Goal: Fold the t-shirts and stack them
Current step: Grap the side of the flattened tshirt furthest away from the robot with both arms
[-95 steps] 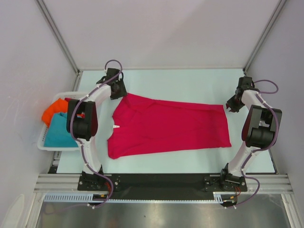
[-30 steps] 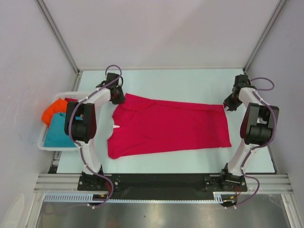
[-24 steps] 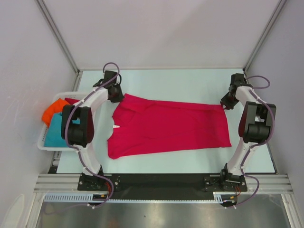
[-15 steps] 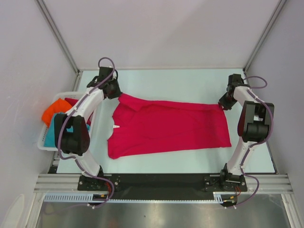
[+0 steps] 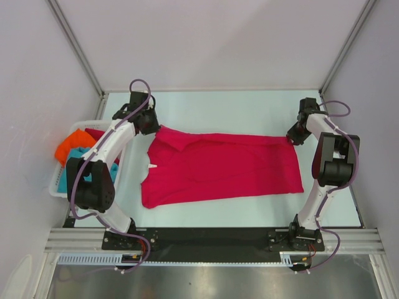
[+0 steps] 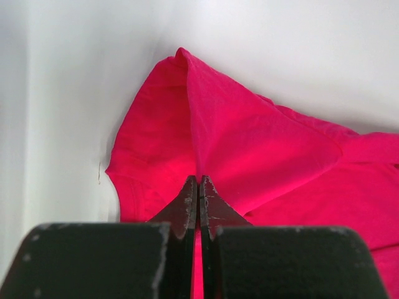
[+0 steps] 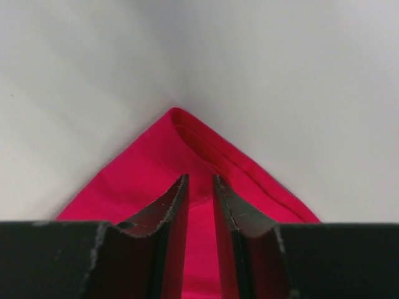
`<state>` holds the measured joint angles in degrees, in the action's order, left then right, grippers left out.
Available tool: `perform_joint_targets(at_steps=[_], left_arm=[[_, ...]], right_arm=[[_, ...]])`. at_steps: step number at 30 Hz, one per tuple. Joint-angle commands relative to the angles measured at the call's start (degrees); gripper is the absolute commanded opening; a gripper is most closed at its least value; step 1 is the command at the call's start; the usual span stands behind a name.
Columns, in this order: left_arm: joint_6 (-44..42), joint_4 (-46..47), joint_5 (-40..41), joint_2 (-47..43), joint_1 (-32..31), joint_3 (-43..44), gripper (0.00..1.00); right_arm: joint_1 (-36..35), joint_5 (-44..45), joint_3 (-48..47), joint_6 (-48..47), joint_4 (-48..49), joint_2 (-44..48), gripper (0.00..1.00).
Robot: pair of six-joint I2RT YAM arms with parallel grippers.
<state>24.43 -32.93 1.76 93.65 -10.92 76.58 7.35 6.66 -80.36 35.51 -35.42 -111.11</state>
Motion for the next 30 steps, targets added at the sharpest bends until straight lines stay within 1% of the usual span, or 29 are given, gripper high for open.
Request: perform_joint_targets(at_steps=[1,9,15,17,18,19,20,21,30], left_arm=[[0.10,0.23,0.35,-3.12,-0.33,-0.29,0.00],[-0.34,-0.21,0.70,-3.56,-0.33,-0.11,0.00],[-0.34,-0.21,0.61,-3.29,-0.33,-0.20,0.00],[-0.34,-0.21,0.61,-3.29,-0.33,-0.11,0.00],[-0.34,-0.21,0.53,-3.29,-0.33,-0.11,0.00],[-0.34,-0.21,0.70,-3.21,-0.33,-0.02,0.00],[-0.34,-0.21,0.61,-3.21,-0.33,-0.02,0.00],[-0.34,-0.21,0.61,-3.03,-0.33,0.06,0.00],[-0.34,-0.38,0.53,-3.12,-0.42,0.85,0.00]], right_arm=[[-0.15,0.29,2.04,0.18,0.70,1.33,0.27],[0.03,0.20,5.47,0.35,2.11,1.86,0.27],[0.03,0.46,5.48,-0.09,2.46,1.86,0.27],[0.03,0.03,5.47,-0.09,2.55,1.60,0.23],[-0.06,-0.15,5.56,-0.26,2.90,1.60,0.18],[-0.06,-0.67,5.82,-0.35,3.16,1.51,0.08],[-0.06,-0.85,5.91,-0.35,3.51,1.68,0.03],[-0.15,-1.29,6.00,-0.61,3.69,1.77,0.00],[-1.38,-0.07,7.67,-2.72,5.89,5.99,0.00]])
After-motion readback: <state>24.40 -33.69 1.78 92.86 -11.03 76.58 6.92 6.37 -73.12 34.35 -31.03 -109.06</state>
